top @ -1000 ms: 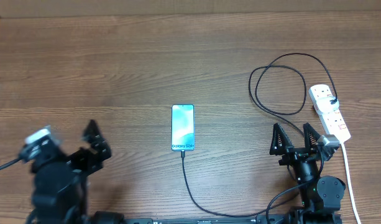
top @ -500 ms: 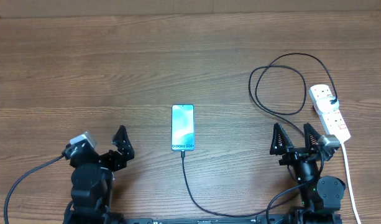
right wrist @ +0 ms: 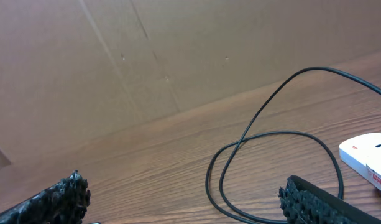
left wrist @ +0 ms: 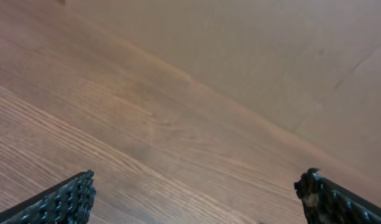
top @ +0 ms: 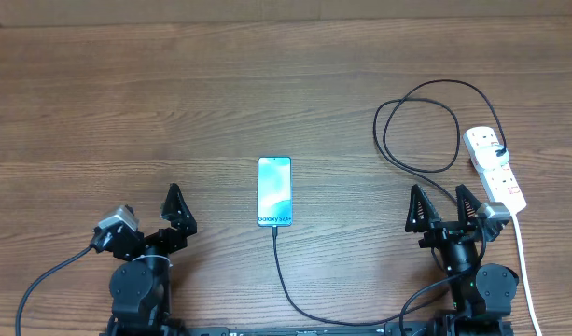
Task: Plug charger to phone and switch on socket
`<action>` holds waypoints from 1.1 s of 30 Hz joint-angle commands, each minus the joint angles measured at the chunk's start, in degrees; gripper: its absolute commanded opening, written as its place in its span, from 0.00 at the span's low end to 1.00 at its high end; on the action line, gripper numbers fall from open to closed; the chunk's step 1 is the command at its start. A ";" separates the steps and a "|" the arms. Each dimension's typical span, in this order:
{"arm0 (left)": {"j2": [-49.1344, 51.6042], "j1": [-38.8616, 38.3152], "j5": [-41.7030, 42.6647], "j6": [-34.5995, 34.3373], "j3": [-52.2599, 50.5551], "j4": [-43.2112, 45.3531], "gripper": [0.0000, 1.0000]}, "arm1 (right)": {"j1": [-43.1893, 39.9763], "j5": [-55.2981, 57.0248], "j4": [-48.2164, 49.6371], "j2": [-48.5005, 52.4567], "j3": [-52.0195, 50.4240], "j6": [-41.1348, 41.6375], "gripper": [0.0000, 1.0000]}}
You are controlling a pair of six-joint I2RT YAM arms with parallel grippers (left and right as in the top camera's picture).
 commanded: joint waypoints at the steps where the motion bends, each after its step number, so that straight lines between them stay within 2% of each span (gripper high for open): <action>1: -3.10 0.48 -0.81 0.55 -4.74 3.21 1.00 | 0.17 0.39 0.24 -0.57 -0.61 0.17 1.00; 5: -5.07 1.18 1.11 0.90 -8.76 7.67 0.99 | 0.17 0.39 0.24 -0.57 -0.61 0.17 1.00; 7: -5.49 1.55 2.21 3.17 -9.20 9.01 0.99 | 0.17 0.39 0.24 -0.57 -0.61 0.17 1.00; 12: -6.93 1.92 2.21 7.21 -9.33 8.96 1.00 | 0.17 0.39 0.24 -0.57 -0.61 0.17 1.00; 21: -7.17 1.95 2.23 7.28 -9.42 9.14 1.00 | 0.17 0.39 0.24 -0.57 -0.61 0.17 1.00; 25: -7.17 1.95 3.69 12.22 -9.42 8.79 1.00 | 0.17 0.39 0.24 -0.57 -0.61 0.17 1.00; 30: -7.17 1.97 3.82 14.29 -9.42 8.76 1.00 | 0.17 0.39 0.24 -0.57 -0.61 0.17 1.00; 33: -7.17 3.63 9.20 16.31 -9.42 8.26 0.99 | 0.17 0.39 0.24 -0.57 -0.61 0.17 1.00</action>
